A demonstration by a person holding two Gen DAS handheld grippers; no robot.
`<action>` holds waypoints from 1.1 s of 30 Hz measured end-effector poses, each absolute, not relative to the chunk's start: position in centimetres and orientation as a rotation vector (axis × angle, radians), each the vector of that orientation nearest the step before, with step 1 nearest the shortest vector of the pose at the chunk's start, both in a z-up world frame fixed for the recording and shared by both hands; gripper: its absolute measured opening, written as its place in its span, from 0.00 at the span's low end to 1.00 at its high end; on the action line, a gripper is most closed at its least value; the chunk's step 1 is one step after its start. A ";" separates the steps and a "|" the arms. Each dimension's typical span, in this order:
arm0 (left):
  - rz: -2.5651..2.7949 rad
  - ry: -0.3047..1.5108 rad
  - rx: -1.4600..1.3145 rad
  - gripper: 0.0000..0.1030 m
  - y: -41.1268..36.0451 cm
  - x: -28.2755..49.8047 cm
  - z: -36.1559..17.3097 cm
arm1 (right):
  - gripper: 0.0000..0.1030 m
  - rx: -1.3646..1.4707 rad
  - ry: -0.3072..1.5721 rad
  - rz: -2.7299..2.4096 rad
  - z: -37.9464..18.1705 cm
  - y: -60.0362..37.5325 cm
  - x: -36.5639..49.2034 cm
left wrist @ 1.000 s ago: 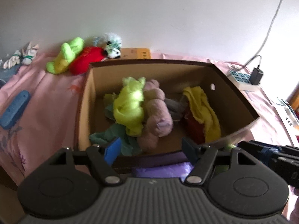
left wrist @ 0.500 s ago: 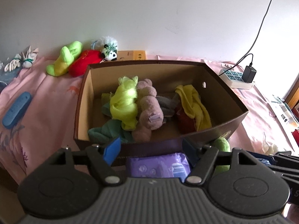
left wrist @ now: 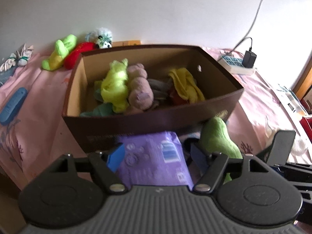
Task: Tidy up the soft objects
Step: 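Withdraw both open tools from the box toward the green pear plush, then reach the left tool to the green pear plush while the right reaches the white terry towel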
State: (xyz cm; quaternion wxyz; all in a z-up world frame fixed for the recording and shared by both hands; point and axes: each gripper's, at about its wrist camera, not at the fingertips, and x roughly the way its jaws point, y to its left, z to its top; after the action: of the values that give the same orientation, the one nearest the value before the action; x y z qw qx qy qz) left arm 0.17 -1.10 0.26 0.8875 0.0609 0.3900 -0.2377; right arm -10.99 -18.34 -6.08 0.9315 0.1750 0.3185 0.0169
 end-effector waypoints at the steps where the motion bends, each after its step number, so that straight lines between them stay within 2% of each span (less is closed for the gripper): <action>1: -0.498 0.814 0.132 0.72 -1.3 0.0 0.1 | 0.11 0.356 0.655 0.033 -6.2 -18.4 -11.3; 13: -0.582 0.828 0.192 0.73 -3.8 -2.2 -1.3 | 0.12 0.335 0.687 -0.033 -7.4 -20.2 -14.6; 24: -0.688 0.822 0.229 0.75 -5.3 -2.6 -1.8 | 0.12 0.534 0.709 -0.240 -8.7 -24.1 -17.6; 33: -0.742 0.827 0.203 0.76 -4.6 -2.9 -3.1 | 0.13 0.533 0.752 -0.215 -9.0 -25.7 -16.8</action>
State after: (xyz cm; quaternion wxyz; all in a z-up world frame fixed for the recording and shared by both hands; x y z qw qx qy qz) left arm -2.85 -4.56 -3.11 0.8448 0.0962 0.3918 -0.3516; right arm -16.78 -25.71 -9.03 0.8901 0.2566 0.3620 -0.1037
